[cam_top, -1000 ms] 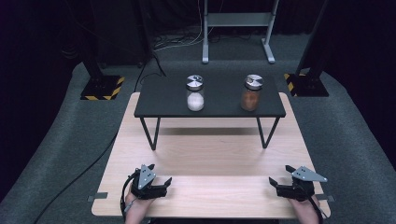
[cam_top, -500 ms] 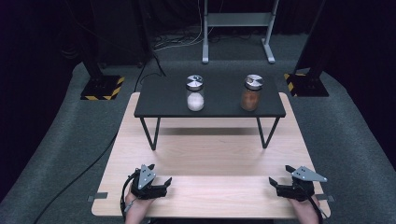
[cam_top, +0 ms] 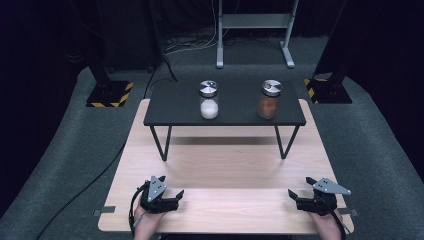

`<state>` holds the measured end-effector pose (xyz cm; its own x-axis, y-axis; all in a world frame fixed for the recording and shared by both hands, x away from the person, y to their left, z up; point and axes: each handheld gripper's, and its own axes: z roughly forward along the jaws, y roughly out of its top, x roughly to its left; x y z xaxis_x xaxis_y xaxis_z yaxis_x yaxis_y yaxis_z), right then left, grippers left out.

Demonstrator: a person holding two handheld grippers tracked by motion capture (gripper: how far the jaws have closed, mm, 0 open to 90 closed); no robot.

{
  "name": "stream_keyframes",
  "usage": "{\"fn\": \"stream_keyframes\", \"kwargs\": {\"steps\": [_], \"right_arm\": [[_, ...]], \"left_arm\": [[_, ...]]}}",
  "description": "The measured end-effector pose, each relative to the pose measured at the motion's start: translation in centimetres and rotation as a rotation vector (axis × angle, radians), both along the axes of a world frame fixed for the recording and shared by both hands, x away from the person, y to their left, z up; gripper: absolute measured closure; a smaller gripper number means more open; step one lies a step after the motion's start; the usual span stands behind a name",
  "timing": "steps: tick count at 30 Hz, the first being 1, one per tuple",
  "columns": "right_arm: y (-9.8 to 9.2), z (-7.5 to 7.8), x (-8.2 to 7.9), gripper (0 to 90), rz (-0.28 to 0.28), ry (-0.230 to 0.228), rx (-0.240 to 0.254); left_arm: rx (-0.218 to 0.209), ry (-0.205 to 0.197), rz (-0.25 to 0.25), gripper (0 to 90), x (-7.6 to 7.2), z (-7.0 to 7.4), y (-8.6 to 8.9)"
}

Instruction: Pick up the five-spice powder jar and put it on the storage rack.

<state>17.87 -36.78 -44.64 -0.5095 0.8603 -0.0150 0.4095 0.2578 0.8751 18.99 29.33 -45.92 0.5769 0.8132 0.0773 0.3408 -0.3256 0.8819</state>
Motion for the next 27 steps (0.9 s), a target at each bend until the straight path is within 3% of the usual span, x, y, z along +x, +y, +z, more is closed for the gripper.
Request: {"fn": "stream_keyframes", "kwargs": {"steps": [27], "right_arm": [[0.19, 0.04, -0.29, 11.2, 0.001, -0.003, -0.014]], "left_arm": [[0.010, 0.003, -0.008, 13.8, 0.09, 0.08, -0.12]]}}
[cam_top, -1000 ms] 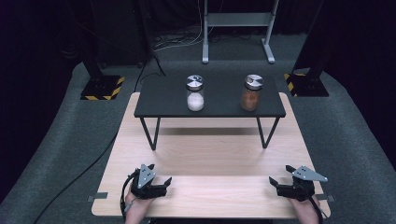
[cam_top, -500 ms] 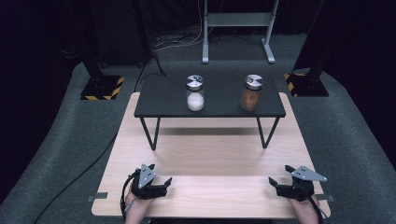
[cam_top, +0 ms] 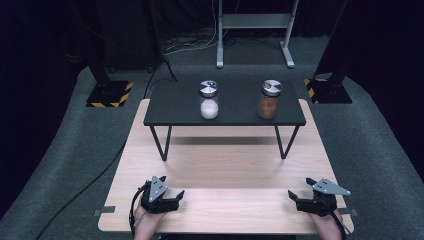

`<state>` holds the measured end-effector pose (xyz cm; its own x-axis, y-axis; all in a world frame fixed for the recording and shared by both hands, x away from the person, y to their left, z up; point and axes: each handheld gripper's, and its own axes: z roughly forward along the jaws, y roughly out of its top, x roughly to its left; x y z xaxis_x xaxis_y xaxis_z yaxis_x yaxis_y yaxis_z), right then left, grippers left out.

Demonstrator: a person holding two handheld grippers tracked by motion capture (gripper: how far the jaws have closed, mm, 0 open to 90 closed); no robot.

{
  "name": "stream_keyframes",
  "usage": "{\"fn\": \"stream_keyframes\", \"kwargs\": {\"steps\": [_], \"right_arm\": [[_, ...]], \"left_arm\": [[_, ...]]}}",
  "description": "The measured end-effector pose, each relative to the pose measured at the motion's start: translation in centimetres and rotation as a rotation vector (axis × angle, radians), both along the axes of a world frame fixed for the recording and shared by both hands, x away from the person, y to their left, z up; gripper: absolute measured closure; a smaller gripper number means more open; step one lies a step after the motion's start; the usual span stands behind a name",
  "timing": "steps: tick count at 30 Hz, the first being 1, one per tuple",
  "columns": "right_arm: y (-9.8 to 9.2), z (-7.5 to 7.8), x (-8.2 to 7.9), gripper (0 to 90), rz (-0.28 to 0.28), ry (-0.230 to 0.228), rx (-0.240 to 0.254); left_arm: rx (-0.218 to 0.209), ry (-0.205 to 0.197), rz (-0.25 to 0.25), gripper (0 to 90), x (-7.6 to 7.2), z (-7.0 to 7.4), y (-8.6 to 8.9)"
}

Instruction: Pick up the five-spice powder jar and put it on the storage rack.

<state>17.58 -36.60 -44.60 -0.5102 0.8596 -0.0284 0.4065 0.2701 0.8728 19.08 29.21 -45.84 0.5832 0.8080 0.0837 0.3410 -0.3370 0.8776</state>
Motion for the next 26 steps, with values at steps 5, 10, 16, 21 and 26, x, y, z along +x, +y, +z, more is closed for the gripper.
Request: {"fn": "stream_keyframes", "kwargs": {"steps": [5, 10, 16, 21, 26], "right_arm": [[0.04, 0.05, 0.08, 11.3, -0.002, 0.005, -0.001], [0.06, 0.15, 0.28, 11.4, 0.002, 0.013, -0.004], [0.03, 0.05, 0.05, 11.3, 0.000, 0.005, 0.001], [0.05, 0.09, 0.14, 11.4, 0.000, 0.009, 0.000], [0.04, 0.05, 0.12, 11.4, 0.001, 0.006, 0.001]], "left_arm": [[-0.001, 0.000, -0.004, 15.1, 0.08, 0.00, 0.01], [-0.001, 0.001, 0.003, 13.6, 0.05, 0.01, -0.03], [-0.009, -0.002, 0.013, 12.7, -0.01, -0.07, -0.06], [-0.007, -0.011, 0.017, 12.3, -0.16, -0.14, -0.16], [-0.012, -0.043, 0.037, 12.4, -0.73, -0.48, -0.35]]}}
